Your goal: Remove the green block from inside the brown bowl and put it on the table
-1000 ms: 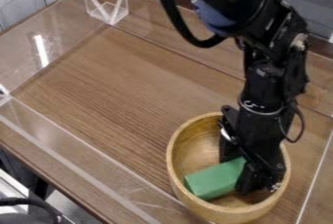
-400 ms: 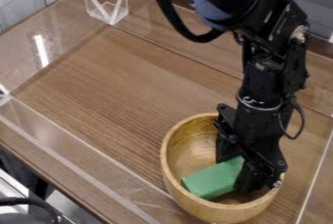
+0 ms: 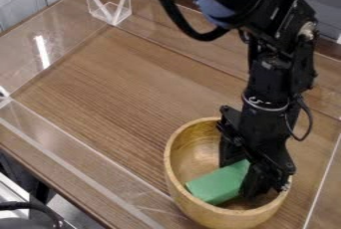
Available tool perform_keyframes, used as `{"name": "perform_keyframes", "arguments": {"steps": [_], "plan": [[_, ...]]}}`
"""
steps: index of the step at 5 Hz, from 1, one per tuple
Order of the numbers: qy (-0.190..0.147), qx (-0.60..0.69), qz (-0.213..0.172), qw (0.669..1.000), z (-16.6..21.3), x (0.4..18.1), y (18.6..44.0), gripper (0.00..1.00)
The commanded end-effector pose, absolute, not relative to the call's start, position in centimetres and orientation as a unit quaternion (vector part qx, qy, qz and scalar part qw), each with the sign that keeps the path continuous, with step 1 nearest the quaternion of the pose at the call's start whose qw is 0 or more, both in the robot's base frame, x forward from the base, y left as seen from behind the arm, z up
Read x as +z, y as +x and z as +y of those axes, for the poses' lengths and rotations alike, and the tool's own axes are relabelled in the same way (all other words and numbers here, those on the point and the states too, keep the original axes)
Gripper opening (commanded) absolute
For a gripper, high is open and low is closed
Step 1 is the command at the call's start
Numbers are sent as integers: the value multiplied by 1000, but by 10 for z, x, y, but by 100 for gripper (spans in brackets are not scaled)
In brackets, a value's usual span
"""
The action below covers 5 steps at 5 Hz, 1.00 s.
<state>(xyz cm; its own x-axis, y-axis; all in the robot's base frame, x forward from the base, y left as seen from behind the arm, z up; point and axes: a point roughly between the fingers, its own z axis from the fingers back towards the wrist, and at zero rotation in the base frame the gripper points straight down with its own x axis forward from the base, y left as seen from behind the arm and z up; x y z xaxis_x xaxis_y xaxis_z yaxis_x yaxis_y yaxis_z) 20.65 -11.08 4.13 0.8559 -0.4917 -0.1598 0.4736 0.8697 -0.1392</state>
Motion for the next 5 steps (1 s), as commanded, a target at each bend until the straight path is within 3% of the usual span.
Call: {"name": "perform_keyframes", "arguments": {"steps": [1, 2, 4, 5], "plan": [[-55, -249, 73, 964, -118, 59, 207, 0], [-55, -245, 75, 965, -118, 61, 206, 0], [-59, -208, 65, 974, -109, 93, 207, 0], [-53, -150, 49, 986, -93, 139, 214, 0]]}}
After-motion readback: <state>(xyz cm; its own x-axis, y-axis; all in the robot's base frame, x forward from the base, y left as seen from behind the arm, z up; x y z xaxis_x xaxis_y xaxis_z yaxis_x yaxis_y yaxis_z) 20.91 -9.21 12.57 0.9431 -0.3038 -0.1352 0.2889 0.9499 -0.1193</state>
